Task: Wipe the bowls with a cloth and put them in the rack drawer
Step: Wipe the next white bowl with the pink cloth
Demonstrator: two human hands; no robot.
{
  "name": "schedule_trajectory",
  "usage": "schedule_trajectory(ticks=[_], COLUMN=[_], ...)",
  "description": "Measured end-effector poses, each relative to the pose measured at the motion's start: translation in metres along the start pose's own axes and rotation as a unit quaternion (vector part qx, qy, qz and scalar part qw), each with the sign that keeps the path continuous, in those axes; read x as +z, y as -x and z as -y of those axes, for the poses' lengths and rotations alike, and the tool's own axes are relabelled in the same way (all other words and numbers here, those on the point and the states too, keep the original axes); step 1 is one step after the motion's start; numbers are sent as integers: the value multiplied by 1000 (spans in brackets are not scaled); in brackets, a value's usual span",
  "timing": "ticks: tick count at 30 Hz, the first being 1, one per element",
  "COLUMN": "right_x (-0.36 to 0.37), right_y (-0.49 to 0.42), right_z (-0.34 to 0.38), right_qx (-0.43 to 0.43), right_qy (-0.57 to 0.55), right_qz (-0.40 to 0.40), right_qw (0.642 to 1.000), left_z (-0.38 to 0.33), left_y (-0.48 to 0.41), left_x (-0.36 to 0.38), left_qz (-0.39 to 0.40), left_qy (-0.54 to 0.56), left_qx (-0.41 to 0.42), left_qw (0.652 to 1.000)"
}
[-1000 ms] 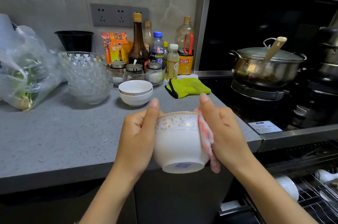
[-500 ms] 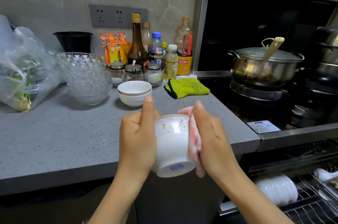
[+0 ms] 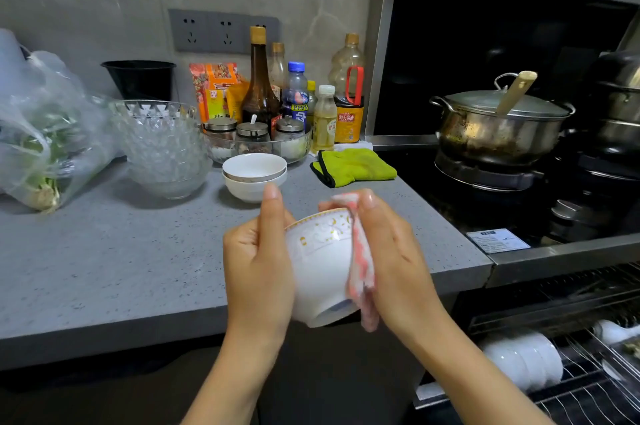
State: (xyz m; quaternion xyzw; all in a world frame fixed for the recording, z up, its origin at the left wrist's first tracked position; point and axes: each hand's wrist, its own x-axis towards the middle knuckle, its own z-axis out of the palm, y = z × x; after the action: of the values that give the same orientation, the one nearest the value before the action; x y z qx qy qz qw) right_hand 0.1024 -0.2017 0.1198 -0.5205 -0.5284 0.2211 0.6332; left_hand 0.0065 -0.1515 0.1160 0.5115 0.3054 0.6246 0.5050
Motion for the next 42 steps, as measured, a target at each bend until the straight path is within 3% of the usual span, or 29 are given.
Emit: schedule_trajectory(ticks=[4,8,13,17,22,25,28,32,35,37,39,42], right_x=[-11,-15,-19,-16,-10,-10,-11,0,14,18,16,6], right_y=[-1,-2,-2,-3,1,3,3,11,11,10,8,7], right_z=[7,2,10,13,5,-3,-7,-6,-8,-7,-6,-4], right_qx=[87,53,21,-18,-27,-38,4,-71,-201,-242,-239,-178], right_qy=[-28,-44,-7,90,36,-27,-59,63,282,345,313,190], right_qz=[-24,-13,39,57,62,41,31,-2,-39,-60,-52,-17], right_qw=[996,998,999,994,997,998,998,995,937,905,918,965], left_z=[-2,-3,-9,-2,-4,-4,1,8,8,6,6,5], left_y=[-2,-4,-9,-10,-2,0,0,1,3,6,8,6], left_x=[-8,-14,-15,-10,-7,-8,-7,-3,4,7,5,-2], left_qz=[17,96,189,257,176,104,30,-11,-21,-9,12,-1], left_qy=[71,24,-79,-243,-235,-117,-2,20,-36,-72,-75,-37], left_qx=[-67,-63,51,122,155,68,-14,-10,52,91,103,61], left_qw=[995,993,977,927,943,985,999,1000,998,993,992,997])
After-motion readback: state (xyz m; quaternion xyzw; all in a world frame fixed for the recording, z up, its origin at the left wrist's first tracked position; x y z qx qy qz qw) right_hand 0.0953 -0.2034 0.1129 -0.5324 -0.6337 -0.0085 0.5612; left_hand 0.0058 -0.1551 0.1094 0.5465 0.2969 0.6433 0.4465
